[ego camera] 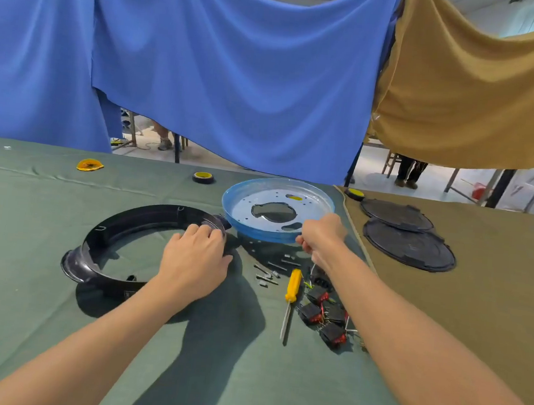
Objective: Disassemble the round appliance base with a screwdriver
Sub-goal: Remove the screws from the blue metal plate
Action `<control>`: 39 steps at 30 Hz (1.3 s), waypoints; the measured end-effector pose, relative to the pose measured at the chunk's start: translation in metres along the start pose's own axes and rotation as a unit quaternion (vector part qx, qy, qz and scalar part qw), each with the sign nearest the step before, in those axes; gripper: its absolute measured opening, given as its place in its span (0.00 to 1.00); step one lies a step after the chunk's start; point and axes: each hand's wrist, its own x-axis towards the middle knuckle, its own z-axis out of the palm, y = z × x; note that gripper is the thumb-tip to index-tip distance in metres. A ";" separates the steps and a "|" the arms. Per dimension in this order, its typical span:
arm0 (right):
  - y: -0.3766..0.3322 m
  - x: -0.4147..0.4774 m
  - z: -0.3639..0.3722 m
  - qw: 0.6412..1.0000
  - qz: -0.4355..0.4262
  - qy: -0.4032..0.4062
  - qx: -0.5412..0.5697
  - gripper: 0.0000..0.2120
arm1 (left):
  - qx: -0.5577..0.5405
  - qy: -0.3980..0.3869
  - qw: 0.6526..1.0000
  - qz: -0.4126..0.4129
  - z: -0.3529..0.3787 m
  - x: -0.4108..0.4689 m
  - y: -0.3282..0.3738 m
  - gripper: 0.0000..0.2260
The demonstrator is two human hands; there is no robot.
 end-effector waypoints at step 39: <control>0.035 0.028 -0.015 0.983 -0.016 -0.007 -0.183 0.13 | 0.022 0.000 0.996 0.081 0.022 0.025 -0.002 0.08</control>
